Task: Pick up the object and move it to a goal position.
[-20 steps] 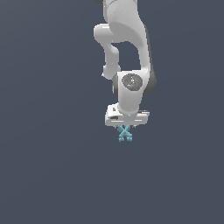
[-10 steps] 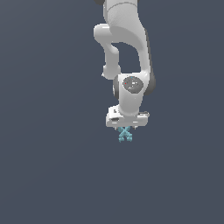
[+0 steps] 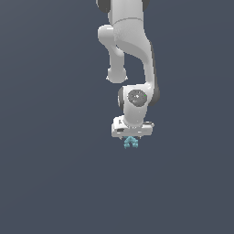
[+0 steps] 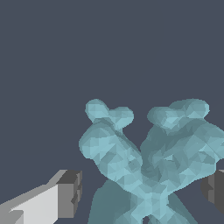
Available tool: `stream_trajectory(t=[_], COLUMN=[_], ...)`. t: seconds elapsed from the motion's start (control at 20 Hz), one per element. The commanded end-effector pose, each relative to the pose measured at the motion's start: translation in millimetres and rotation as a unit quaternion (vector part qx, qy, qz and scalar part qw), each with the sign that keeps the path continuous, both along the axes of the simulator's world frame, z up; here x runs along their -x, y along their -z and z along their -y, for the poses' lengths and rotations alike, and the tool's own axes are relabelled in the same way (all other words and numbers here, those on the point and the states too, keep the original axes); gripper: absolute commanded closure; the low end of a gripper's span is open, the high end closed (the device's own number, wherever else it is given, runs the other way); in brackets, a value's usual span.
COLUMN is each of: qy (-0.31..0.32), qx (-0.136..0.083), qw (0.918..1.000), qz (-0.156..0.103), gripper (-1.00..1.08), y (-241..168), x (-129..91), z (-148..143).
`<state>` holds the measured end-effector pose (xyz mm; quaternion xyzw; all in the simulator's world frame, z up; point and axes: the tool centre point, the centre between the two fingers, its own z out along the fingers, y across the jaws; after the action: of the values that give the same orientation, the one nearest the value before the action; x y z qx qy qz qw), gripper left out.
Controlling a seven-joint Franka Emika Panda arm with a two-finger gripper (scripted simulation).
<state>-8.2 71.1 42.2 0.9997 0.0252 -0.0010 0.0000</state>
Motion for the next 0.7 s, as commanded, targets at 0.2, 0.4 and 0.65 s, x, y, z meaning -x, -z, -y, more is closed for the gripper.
stream_trajectory(t=[0.2,0.4,0.65], qy=[0.000,0.000,0.000], qx=[0.000,0.000,0.000], qw=[1.0000,1.0000,1.0000], qz=[0.001,0.001,0.001], gripper=[1.08,1.08,1.08], y=[2.3,2.3,0.7], x=[-1.0,-1.0,-0.9], z=[-0.1,-0.1,0.0])
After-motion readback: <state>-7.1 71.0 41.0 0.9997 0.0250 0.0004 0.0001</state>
